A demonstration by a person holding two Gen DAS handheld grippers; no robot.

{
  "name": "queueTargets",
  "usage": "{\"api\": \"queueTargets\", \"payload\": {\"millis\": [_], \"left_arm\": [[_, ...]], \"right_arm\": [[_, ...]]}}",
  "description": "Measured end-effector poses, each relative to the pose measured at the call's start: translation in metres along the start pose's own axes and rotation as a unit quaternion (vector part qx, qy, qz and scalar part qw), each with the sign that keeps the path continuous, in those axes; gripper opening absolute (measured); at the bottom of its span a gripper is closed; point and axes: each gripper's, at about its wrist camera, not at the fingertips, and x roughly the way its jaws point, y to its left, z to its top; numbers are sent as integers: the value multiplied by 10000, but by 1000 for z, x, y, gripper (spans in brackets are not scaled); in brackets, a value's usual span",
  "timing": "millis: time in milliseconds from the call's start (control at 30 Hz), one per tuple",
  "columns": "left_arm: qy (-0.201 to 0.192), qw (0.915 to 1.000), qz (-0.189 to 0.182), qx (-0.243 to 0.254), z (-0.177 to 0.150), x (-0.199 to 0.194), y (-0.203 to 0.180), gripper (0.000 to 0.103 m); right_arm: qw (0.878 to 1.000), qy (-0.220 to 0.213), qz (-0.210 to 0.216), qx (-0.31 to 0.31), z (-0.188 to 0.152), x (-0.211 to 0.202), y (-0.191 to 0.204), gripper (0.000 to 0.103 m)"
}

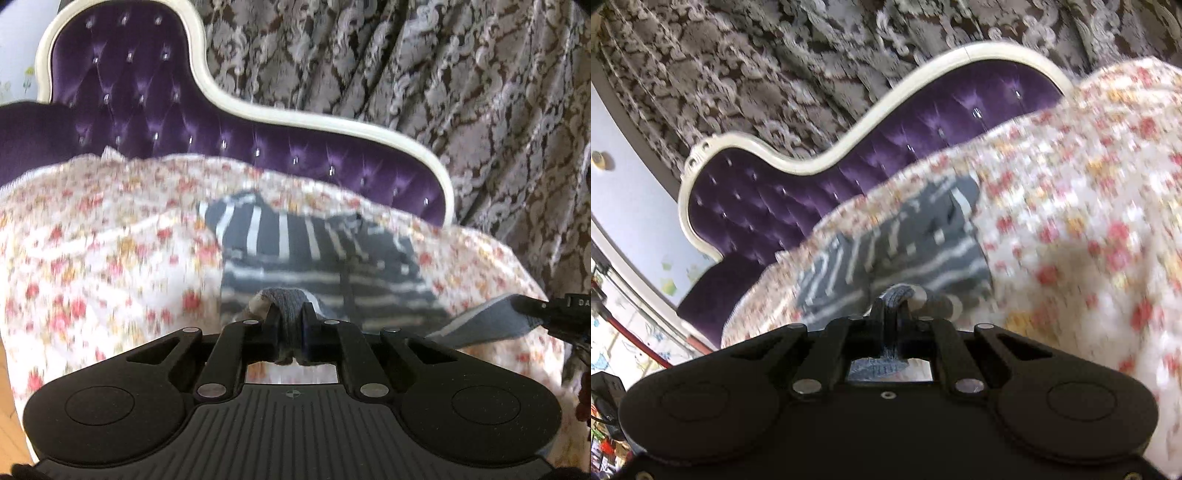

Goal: Fold small clothes
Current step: 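Grasp the hem with the left gripper while the right gripper grasps the hem too, lifting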

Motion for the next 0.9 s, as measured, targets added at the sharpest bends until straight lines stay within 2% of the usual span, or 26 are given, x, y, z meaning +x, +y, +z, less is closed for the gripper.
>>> {"api": "queueTargets", "payload": {"millis": [267,500,700,900], "left_arm": [[-409,9992,-18,-19,55,36,8,10],[-467,9986,128,-190,97,96,23,10],[-131,9993,260,-250,112,158,37,10],[318,9981,372,-375,114,212,52,11]], "right_arm": [[9993,-303,170,-155,52,42,5,12],[9990,-430,74,-141,95,105,-7,12],[9991,-314,-234,-180,114,169,-24,12],[9983,-40,-573,-69,115,226,-47,12]]}}
